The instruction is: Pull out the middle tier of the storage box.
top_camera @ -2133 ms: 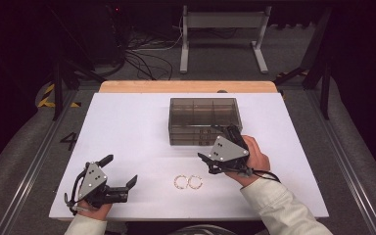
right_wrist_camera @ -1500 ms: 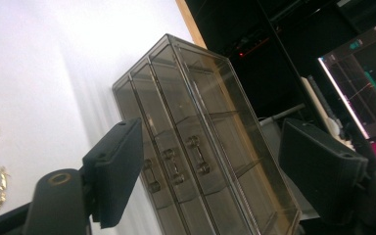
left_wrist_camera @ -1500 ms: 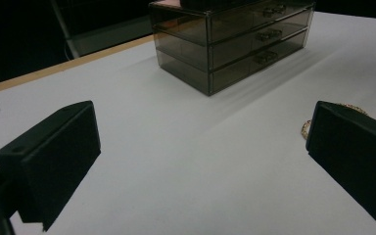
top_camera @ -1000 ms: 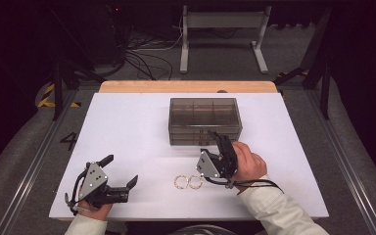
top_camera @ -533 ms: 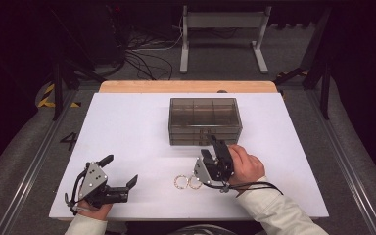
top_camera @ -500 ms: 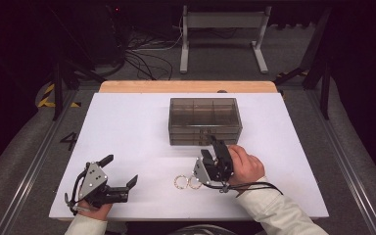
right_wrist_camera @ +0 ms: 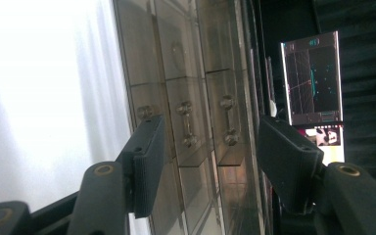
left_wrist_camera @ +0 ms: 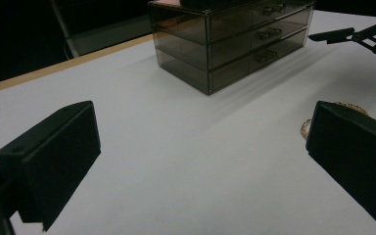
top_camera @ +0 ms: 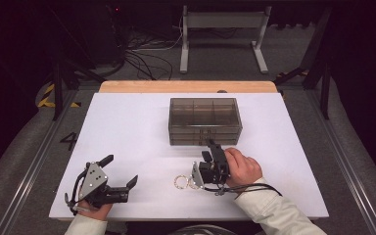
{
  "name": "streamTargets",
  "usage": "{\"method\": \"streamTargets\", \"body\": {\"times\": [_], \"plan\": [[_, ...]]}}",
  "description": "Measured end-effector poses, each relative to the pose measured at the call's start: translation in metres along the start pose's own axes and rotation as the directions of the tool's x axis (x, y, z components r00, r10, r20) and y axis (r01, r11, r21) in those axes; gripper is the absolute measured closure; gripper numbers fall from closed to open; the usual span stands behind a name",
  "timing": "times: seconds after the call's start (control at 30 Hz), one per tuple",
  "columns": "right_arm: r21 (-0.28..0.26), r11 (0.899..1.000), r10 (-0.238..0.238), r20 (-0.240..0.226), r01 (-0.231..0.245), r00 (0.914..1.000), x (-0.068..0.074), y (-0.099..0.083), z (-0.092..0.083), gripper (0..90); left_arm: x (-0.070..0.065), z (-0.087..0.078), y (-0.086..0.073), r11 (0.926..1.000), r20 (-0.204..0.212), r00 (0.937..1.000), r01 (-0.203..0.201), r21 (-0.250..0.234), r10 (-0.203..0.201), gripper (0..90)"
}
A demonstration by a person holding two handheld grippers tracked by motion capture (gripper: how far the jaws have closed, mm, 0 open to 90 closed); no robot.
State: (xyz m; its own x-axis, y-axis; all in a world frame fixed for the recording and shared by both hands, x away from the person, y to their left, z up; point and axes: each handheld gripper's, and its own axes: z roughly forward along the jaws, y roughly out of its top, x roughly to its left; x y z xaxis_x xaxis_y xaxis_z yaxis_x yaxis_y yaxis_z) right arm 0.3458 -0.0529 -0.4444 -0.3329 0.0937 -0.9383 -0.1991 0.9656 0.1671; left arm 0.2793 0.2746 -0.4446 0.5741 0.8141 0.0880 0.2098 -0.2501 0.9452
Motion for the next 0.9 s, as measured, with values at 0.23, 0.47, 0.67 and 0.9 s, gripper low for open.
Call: {"method": "streamTargets", "body": {"times": [0.23, 0.47, 0.67, 0.9], "plan": [[0.039, 0.999, -0.022, 0.009, 0.022, 0.9997, 0.009, -0.001, 0.005, 46.8, 0.000, 0.000, 0.000, 1.0000, 0.000, 1.0000, 0.000, 0.000, 0.000, 0.5], [0.066, 0.997, -0.045, 0.014, 0.044, 0.9989, 0.016, -0.001, 0.010, 48.2, 0.000, 0.000, 0.000, 1.0000, 0.002, 1.0000, -0.002, 0.001, 0.002, 0.4], [0.080, 0.994, -0.070, 0.019, 0.069, 0.9973, 0.018, -0.001, 0.015, 49.7, 0.000, 0.000, 0.000, 1.0000, 0.002, 1.0000, -0.002, 0.001, 0.002, 0.5], [0.120, 0.989, -0.086, 0.027, 0.082, 0.9960, 0.024, -0.003, 0.023, 52.9, 0.000, 0.000, 0.000, 1.0000, 0.002, 1.0000, -0.004, 0.002, 0.004, 0.5]]}}
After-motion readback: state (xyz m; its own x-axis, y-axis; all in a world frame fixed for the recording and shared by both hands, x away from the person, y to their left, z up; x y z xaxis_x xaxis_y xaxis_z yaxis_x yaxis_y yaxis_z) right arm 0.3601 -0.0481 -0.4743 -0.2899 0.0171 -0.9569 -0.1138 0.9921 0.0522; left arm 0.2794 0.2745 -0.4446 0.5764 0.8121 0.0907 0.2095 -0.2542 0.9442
